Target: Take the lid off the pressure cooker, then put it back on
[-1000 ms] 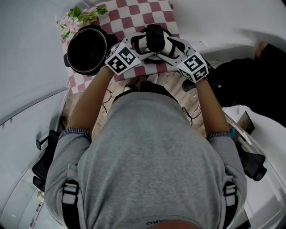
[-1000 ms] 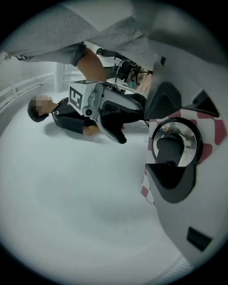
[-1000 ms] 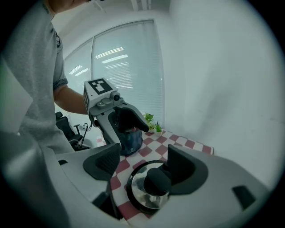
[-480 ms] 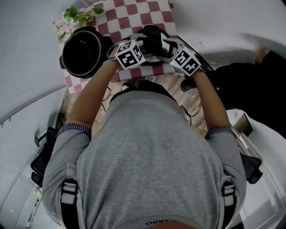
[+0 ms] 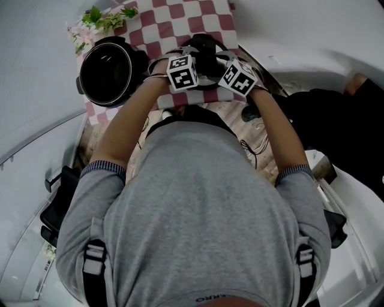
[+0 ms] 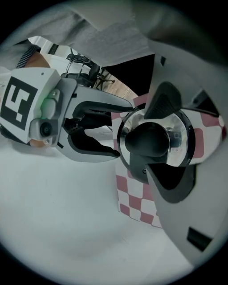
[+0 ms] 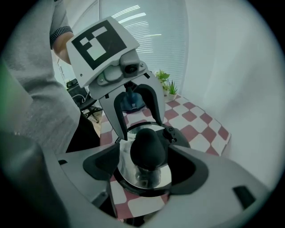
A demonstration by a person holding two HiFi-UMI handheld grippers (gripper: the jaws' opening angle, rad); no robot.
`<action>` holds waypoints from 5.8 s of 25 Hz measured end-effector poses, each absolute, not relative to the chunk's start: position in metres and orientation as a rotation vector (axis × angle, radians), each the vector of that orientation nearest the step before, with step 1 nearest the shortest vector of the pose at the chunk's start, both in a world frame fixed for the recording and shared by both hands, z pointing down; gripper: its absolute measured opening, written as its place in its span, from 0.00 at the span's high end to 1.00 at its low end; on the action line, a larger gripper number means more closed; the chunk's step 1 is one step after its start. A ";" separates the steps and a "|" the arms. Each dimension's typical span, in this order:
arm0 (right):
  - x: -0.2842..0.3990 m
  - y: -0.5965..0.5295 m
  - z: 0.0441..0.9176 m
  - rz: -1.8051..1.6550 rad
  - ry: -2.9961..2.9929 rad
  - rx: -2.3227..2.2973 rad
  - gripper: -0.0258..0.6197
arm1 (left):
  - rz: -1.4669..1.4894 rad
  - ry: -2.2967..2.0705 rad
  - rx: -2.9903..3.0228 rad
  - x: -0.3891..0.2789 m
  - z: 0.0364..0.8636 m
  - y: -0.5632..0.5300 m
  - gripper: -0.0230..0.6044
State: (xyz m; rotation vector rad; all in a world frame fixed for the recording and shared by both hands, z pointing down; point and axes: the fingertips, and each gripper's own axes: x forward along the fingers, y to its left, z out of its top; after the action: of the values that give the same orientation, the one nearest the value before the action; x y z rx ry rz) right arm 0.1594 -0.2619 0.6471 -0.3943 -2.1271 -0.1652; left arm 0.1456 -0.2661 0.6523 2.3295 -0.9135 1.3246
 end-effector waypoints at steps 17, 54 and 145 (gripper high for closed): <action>0.148 -0.269 0.700 -0.304 -1.870 -0.535 0.41 | 1.459 -0.744 2.265 0.146 0.696 -0.270 0.43; 0.142 -0.260 0.651 -0.401 -1.767 -0.646 0.51 | 1.413 -0.785 2.308 0.141 0.643 -0.265 0.49; -0.114 -0.046 0.507 -0.206 -1.887 -0.230 0.51 | 1.572 -0.366 2.608 -0.112 0.497 -0.050 0.49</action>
State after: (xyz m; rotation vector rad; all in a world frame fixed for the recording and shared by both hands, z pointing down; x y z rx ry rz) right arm -0.1142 -0.0464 0.5071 -0.2303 -1.8875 -0.2063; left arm -0.1119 -0.0496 0.4970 2.6079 -0.3660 1.5715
